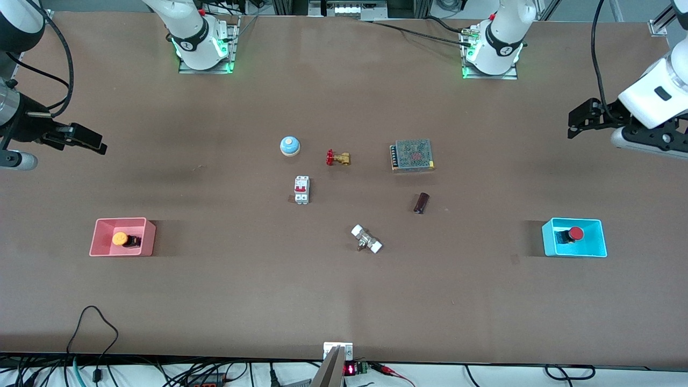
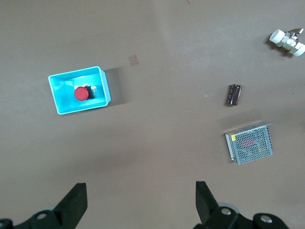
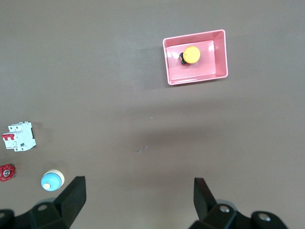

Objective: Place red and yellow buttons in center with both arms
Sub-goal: 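Move the right gripper toward the pink tray while the left gripper waits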

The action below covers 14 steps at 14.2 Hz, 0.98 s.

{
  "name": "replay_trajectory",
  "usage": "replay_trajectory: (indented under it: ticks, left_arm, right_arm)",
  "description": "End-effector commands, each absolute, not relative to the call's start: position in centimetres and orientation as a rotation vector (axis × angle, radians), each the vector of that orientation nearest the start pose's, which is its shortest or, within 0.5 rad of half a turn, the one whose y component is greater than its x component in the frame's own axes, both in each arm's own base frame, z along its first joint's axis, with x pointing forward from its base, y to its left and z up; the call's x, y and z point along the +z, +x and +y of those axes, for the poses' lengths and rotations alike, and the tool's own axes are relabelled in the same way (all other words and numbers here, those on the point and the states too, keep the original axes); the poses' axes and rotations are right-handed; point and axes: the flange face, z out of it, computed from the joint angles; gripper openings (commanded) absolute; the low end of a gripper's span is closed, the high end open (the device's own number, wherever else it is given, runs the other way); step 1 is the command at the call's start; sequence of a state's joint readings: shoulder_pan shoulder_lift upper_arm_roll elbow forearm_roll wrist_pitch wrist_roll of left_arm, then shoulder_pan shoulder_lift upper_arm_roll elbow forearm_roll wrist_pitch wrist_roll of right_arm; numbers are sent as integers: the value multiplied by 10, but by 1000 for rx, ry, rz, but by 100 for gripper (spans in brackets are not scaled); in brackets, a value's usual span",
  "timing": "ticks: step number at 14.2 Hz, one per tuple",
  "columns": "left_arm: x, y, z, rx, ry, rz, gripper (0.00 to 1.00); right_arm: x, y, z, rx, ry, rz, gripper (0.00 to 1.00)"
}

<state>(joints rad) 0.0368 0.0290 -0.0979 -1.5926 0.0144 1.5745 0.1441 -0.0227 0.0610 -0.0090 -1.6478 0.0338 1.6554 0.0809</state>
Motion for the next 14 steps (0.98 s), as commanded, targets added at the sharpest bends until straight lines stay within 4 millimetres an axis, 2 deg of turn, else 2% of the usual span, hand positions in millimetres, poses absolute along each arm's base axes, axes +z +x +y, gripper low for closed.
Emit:
replay_trajectory:
  ticks: [1, 4, 6, 8, 11, 14]
  left_arm:
    - [598, 571, -33, 81, -3131, 335, 100]
    - [598, 571, -27, 77, -3127, 318, 100]
    - [597, 572, -26, 79, -3127, 313, 100]
    - [601, 573, -25, 65, -3128, 311, 100]
    - [595, 577, -24, 81, -3128, 311, 100]
    - [577, 585, -14, 129, -3134, 285, 100]
  right_arm:
    - [562, 574, -16, 97, -3102, 194, 100]
    - [559, 574, -17, 104, -3103, 194, 100]
    - [546, 577, -23, 143, -3101, 187, 100]
    - [531, 585, -31, 155, -3104, 62, 100]
    - [483, 607, -69, 177, -3094, 81, 100]
    - [426, 634, -88, 155, -3184, 61, 100]
